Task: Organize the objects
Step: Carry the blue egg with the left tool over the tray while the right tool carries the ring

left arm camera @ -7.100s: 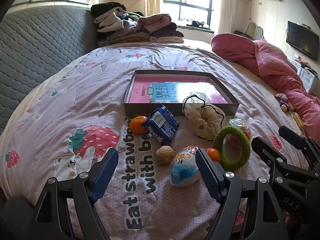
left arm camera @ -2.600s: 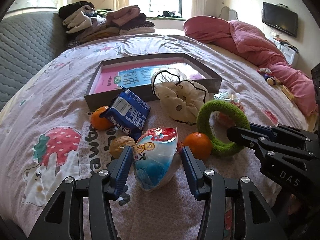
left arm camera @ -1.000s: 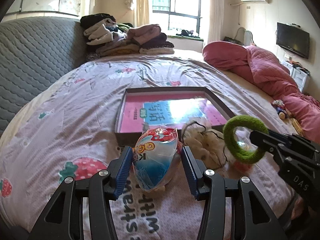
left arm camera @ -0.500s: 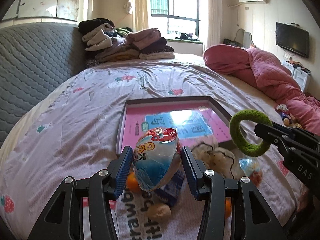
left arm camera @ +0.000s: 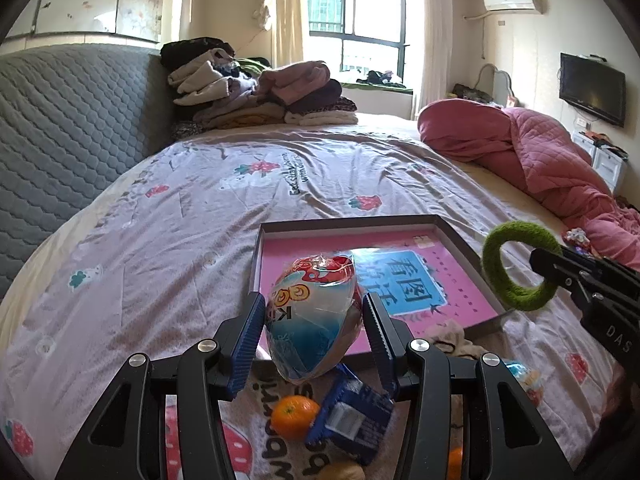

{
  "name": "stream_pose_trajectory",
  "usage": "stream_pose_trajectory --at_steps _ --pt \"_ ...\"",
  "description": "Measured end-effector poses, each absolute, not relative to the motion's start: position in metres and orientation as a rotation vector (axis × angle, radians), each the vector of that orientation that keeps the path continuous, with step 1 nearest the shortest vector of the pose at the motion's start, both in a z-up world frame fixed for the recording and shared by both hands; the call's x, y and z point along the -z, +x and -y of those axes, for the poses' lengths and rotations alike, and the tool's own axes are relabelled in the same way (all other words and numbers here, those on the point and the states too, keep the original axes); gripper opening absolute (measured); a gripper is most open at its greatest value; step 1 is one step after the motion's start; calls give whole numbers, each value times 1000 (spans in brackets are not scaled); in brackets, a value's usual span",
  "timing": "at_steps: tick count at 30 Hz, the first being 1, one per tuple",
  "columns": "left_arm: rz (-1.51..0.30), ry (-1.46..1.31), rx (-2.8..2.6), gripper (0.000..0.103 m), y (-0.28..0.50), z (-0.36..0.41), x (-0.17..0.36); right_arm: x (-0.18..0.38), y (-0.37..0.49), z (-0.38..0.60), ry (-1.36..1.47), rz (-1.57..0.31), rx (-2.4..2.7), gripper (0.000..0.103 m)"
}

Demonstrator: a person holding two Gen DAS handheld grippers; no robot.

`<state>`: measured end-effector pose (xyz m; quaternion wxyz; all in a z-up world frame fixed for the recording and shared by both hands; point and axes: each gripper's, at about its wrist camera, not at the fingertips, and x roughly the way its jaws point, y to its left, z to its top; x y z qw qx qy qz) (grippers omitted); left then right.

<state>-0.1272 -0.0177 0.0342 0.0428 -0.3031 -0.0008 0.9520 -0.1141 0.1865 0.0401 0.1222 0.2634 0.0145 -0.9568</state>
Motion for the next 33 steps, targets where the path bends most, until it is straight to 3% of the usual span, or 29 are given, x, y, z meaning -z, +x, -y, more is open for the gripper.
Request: stream_pose_trajectory --at_steps 14,22,33 --pt "-8 -959 -2901 52 -178 15 -25 -24 -159 -195 866 -17 2779 17" --pt "-4 -1006 -2889 52 -210 17 -9 -3 -189 -201 990 119 2680 17" --pt "-23 -1117 -2844 52 -238 20 26 24 -216 -198 1113 -21 2707 17"
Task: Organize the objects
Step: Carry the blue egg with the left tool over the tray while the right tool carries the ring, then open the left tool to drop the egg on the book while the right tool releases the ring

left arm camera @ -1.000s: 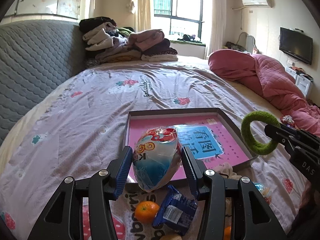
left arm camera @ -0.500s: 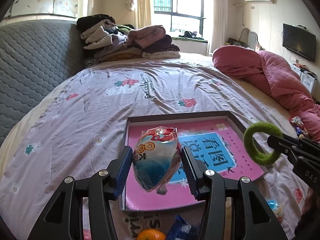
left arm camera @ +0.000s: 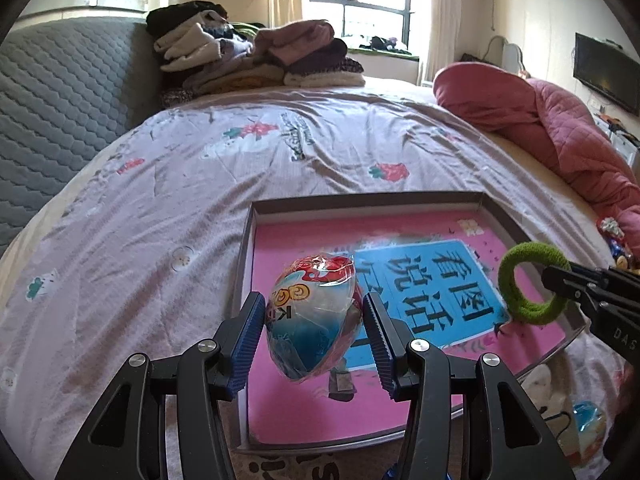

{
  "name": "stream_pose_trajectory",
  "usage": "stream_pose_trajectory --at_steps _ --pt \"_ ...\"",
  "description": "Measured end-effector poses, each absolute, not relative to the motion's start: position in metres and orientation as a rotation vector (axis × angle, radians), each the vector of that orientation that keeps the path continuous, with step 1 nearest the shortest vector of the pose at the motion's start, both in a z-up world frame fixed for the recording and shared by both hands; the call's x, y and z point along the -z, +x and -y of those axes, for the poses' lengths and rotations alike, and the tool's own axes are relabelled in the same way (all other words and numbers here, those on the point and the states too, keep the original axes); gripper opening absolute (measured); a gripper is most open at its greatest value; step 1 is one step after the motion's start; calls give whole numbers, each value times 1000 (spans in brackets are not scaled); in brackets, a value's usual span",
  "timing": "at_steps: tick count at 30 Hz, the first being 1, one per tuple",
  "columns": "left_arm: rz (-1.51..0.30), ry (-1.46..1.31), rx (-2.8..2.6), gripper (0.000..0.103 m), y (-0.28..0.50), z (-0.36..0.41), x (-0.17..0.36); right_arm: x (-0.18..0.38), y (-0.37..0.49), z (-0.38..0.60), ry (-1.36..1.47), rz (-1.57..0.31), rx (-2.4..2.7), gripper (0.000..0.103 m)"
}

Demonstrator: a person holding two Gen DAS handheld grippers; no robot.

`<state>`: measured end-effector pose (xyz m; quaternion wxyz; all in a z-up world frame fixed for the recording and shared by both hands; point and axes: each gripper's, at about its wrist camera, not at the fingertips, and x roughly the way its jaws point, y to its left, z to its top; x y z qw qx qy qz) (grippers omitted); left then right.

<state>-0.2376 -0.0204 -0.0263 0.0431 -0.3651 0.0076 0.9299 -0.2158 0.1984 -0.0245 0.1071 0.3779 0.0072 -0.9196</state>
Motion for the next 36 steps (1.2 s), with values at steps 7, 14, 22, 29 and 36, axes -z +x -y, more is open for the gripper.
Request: stream_pose_trajectory --at_steps 7,14,22,29,36 --pt "-53 -1161 -2804 52 -242 14 38 36 -219 -199 1175 -131 2738 17" --pt "-11 -1239 -2753 53 -247 19 46 39 -221 -199 1214 -147 2729 18" --pt "6 -1274 -2752 62 -250 27 51 35 -220 -197 1196 -168 2747 19" --pt "-22 -1298 -2748 73 -251 24 55 26 -217 -197 1139 -188 2791 40" --pt "-3 -1313 -2730 75 -251 26 56 16 -214 -200 1095 -198 2832 41"
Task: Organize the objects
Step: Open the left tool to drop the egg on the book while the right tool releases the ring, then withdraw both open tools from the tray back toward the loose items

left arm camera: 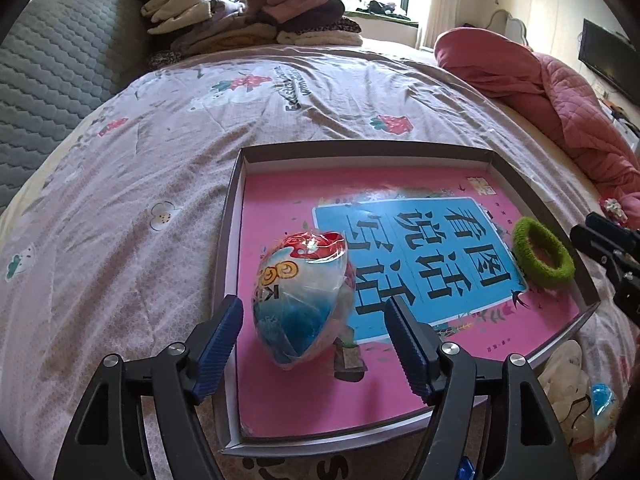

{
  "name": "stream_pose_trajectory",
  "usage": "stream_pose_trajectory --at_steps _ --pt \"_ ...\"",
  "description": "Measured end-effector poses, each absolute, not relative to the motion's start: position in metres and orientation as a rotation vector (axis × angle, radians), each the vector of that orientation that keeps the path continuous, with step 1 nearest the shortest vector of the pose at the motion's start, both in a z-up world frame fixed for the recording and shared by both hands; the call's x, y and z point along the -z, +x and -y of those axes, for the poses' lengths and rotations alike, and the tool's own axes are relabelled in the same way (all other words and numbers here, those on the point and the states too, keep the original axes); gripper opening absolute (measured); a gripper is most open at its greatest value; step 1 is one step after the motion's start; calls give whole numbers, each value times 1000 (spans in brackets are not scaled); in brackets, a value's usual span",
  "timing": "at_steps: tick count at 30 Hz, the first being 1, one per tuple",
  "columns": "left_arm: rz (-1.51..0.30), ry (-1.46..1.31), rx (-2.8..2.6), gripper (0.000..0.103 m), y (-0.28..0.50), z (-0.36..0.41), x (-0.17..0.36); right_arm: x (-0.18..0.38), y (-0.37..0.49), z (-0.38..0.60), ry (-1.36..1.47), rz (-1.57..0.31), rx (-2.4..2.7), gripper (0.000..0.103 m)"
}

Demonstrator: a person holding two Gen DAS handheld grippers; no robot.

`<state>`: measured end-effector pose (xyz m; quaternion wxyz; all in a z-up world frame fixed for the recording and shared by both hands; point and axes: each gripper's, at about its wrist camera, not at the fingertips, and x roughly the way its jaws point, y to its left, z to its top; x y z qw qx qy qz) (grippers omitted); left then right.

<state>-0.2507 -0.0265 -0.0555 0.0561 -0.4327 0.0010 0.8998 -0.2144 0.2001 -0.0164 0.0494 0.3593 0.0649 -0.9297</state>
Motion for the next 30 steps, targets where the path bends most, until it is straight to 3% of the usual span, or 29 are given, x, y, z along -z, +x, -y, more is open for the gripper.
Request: stream_pose_trajectory --at_steps 30 --pt "52 -1100 -2834 76 -193 31 -15 -30 -172 -187 871 -183 2839 46"
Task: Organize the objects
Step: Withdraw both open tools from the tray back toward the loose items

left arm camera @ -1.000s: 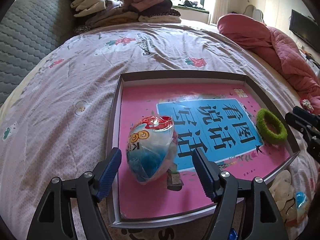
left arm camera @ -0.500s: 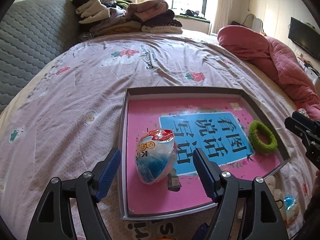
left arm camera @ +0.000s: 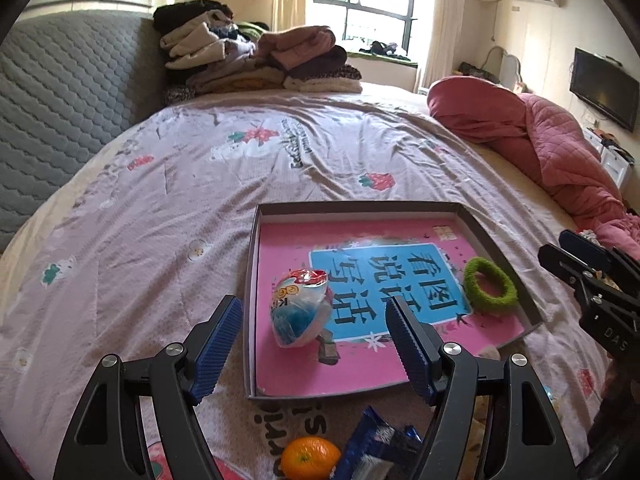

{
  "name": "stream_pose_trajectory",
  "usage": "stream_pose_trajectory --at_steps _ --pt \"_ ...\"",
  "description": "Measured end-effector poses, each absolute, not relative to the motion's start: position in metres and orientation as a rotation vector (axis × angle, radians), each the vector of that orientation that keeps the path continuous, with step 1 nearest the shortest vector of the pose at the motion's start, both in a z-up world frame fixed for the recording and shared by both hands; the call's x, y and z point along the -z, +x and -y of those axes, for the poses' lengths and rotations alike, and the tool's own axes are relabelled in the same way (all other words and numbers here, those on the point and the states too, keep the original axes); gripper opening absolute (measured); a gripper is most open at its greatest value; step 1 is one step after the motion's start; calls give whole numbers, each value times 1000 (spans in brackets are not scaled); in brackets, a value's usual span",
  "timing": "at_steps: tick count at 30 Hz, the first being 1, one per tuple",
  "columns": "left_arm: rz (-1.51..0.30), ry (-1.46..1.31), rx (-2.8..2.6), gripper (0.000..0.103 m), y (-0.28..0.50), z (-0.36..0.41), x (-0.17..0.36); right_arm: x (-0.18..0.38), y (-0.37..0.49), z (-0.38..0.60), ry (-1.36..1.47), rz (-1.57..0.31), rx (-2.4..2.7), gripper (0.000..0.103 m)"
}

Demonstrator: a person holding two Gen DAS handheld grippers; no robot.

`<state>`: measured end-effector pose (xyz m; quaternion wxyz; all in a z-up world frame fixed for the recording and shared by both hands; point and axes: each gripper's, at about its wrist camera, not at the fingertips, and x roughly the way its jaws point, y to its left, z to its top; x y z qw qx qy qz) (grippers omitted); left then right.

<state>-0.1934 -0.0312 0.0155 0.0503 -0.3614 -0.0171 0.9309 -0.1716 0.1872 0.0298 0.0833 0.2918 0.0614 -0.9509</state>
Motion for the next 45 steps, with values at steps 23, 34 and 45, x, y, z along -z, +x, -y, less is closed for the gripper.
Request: stream_pose_trajectory --at_steps 23,34,45 --pt "-29 -1064 -2814 76 -142 15 -25 -49 -123 -191 783 -186 2820 47" --pt "-73 -1101 -2790 76 -138 5 -12 -41 -109 -199 816 -176 2814 47" --pt "-119 -1116 -2778 76 -130 7 3 -32 -93 -203 844 -182 2805 47"
